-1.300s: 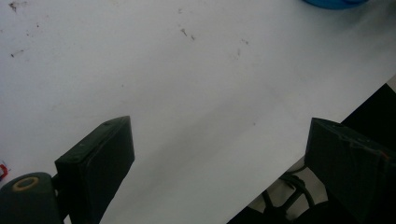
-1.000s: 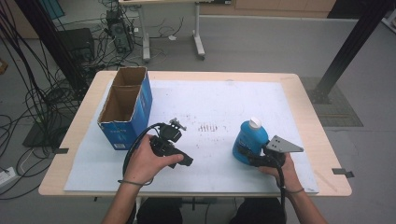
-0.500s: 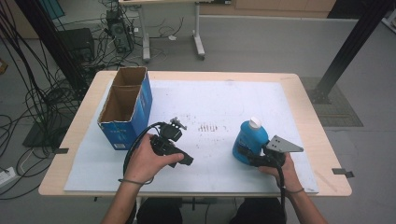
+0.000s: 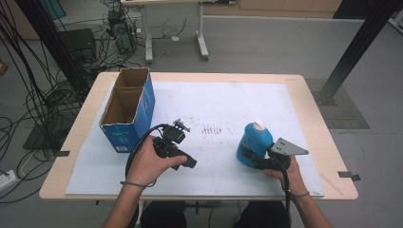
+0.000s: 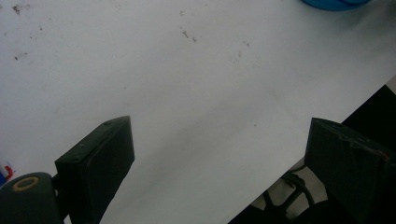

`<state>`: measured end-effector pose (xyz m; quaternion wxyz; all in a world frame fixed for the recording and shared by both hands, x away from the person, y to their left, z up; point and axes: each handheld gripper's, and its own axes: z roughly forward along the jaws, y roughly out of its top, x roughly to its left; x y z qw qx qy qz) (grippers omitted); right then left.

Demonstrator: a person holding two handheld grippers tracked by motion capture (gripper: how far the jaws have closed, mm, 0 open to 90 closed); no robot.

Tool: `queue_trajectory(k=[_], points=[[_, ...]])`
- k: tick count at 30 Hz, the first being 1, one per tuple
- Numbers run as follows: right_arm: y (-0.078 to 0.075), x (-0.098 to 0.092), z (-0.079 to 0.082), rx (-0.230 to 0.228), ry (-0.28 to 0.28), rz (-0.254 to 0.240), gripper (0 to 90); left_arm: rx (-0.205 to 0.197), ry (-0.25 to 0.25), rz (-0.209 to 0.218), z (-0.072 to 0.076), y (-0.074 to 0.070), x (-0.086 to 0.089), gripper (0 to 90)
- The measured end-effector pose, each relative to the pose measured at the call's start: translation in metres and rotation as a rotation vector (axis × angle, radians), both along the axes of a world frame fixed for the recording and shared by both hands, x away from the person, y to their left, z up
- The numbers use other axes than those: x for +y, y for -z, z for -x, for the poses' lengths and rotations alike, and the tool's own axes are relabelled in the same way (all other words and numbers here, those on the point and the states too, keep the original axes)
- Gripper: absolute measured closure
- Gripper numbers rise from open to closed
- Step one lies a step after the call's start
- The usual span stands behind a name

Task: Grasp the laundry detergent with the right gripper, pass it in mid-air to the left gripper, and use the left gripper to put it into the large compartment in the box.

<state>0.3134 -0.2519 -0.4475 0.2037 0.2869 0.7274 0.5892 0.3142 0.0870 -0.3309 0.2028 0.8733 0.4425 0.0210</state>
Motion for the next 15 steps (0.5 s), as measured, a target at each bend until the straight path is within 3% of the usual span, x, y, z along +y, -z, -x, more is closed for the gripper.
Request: queue_trajectory(k=[15], points=[[-0.0017, 0.0002, -0.0010, 0.006, -0.006, 0.011, 43.1, -0.016, 0.042, -0.002, -0.0058, -0.0065, -0.0034, 8.7]])
